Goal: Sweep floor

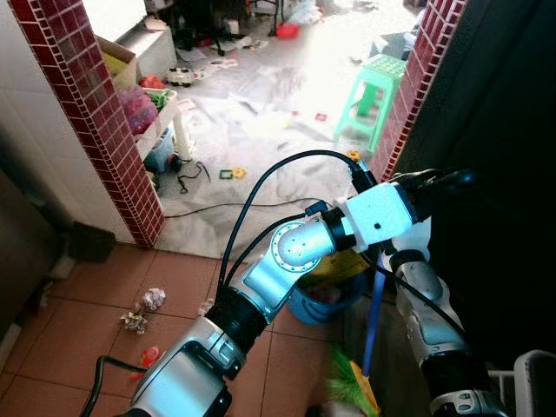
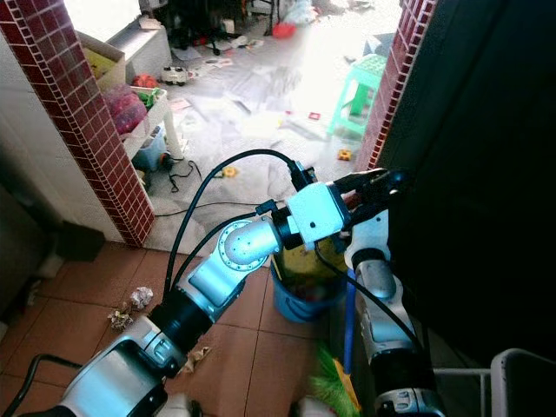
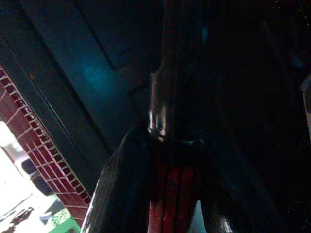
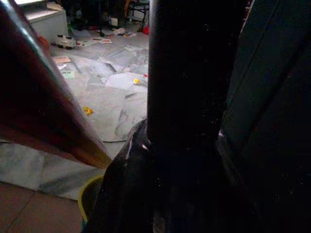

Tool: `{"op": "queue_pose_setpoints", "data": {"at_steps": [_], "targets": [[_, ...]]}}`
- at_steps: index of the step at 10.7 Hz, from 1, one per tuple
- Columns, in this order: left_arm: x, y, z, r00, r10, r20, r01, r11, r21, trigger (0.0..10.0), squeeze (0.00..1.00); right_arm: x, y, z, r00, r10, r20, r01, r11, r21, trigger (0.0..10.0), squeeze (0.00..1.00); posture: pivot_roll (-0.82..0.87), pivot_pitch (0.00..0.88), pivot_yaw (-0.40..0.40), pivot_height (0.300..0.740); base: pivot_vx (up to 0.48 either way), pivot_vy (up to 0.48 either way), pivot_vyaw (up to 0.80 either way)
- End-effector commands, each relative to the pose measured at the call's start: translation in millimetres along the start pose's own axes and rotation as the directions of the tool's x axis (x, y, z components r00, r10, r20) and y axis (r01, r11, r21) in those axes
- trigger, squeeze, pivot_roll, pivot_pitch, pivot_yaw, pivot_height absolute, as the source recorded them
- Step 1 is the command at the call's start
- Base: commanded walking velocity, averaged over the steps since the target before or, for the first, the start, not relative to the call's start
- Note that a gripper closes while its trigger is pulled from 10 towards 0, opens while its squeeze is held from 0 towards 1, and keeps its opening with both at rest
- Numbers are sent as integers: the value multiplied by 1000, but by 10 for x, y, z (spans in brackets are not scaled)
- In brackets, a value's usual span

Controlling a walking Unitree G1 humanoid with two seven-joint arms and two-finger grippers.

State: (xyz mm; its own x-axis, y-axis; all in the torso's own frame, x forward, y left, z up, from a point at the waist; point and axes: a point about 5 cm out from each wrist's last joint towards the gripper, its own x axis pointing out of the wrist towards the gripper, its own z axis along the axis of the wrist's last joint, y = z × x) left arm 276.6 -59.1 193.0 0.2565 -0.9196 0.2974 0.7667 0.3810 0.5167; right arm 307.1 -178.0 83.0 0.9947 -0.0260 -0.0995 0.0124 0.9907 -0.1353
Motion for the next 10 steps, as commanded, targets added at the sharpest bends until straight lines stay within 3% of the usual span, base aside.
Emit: {"op": "queue_pose_setpoints", "data": {"at_steps": [1, 3, 5, 6, 7, 10], "targets": [[118, -245, 2, 991, -129, -13, 129, 991, -23, 10000, 0, 47, 43, 131, 999, 17, 52, -17, 1000, -6, 10000, 0, -105, 20, -1, 740, 0, 0, 0], [90, 94, 197, 996, 43, 75, -50, 994, 98, 10000, 0, 52, 50, 133, 998, 16, 54, -16, 1000, -5, 10000, 0, -105, 18, 2, 740, 0, 0, 0], [3, 475, 356, 971, 202, 128, -215, 972, 91, 10000, 0, 61, 44, 126, 998, 18, 53, -18, 1000, -7, 10000, 0, -104, 11, -2, 740, 0, 0, 0], [-94, 657, 444, 948, 273, 163, -298, 941, 159, 10000, 0, 66, 40, 122, 998, 22, 53, -21, 1000, -10, 10000, 0, -103, 8, -4, 740, 0, 0, 0], [-179, 797, 470, 914, 367, 175, -390, 913, 119, 10000, 0, 69, 30, 119, 998, 22, 52, -21, 1000, -11, 10000, 0, -101, 5, -8, 740, 0, 0, 0], [-444, 1180, 641, 813, 531, 238, -574, 800, 175, 10000, 0, 75, 21, 112, 998, 30, 53, -29, 999, -21, 10000, 0, -94, 3, -25, 740, 0, 0, 0]]}}
